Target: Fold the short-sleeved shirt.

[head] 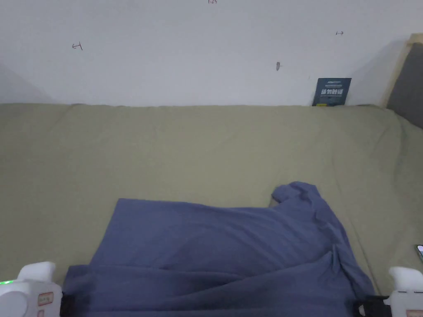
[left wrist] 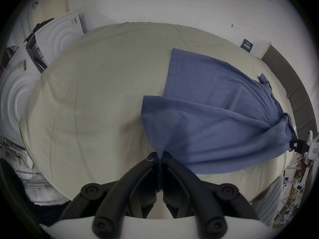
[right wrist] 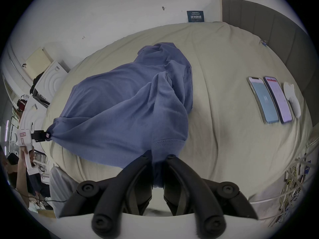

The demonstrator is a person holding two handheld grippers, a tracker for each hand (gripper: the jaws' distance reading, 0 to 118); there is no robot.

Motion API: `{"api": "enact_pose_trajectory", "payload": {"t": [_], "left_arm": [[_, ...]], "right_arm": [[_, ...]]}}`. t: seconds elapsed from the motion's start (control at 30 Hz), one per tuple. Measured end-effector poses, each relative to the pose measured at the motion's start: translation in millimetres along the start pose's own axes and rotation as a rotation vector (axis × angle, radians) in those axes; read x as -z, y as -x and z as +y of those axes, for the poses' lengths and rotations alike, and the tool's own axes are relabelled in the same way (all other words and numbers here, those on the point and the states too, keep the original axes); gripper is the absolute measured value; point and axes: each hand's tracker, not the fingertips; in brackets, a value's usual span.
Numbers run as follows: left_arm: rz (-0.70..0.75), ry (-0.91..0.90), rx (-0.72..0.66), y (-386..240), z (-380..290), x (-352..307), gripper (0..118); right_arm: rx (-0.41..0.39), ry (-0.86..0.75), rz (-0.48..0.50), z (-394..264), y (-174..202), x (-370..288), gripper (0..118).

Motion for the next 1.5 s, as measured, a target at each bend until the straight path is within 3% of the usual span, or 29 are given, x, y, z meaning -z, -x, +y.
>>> {"api": "enact_pose_trajectory", "payload": {"t": [0.33,0.37,0.4,0.43,0.47,0.5,0.53,0.6,0.67,0.73,0.8,0.83,0.87,0.9,1.07,1.13,1.17,1.2,1.23,1.5], "left_arm": [[0.006,0.028,-0.039,0,-40,-4,2],[0.004,0.020,-0.050,1,-41,-3,2],[-0.002,0.013,-0.055,2,-41,-2,2],[-0.017,0.007,-0.055,3,-41,-1,8],[-0.015,0.004,-0.054,5,-41,-3,48],[0.000,-0.010,-0.058,7,-41,-5,95],[0.010,-0.007,-0.051,10,-40,-5,118],[-0.030,-0.102,-0.045,17,-37,-22,115],[-0.017,-0.062,-0.092,27,-26,-30,115],[-0.042,-0.102,-0.060,15,-9,-39,113],[-0.047,-0.132,0.011,5,16,-43,101],[-0.054,-0.141,0.035,3,25,-40,86],[-0.067,-0.148,0.056,-2,38,-36,43],[-0.079,-0.158,0.073,-7,50,-31,3],[-0.071,-0.158,0.102,-27,117,20,2],[-0.087,-0.152,0.103,-39,141,43,4],[-0.083,-0.139,0.107,-43,153,55,31],[-0.070,-0.123,0.106,-47,159,63,77],[-0.042,-0.090,0.114,-54,171,78,117],[0.018,0.007,0.114,-66,206,153,116]], "right_arm": [[0.036,0.049,-0.022,-30,-14,2,13],[0.058,0.048,-0.024,-30,-13,2,17],[0.087,0.044,-0.010,-31,-14,3,38],[0.100,0.057,-0.044,-30,-15,4,73],[0.100,0.073,-0.100,-29,-17,3,113],[0.092,0.076,-0.119,-31,-15,0,118],[0.090,0.059,-0.088,-33,-17,-6,118],[0.110,0.025,-0.094,-28,-19,-20,118],[0.118,-0.003,-0.099,-22,-23,-26,118],[0.121,-0.050,-0.097,-11,-19,-32,109],[0.127,-0.124,-0.083,4,-16,-35,68],[0.123,-0.139,-0.080,12,-14,-34,39],[0.120,-0.147,-0.092,23,-10,-32,1],[0.118,-0.166,-0.098,29,-12,-24,0],[0.099,-0.173,-0.104,73,-3,5,0],[0.093,-0.165,-0.118,88,-1,17,0],[0.091,-0.162,-0.123,96,-3,21,0],[0.088,-0.159,-0.119,101,-4,25,0],[0.089,-0.156,-0.121,107,-4,30,0],[0.085,-0.120,-0.169,132,-22,55,0]]}}
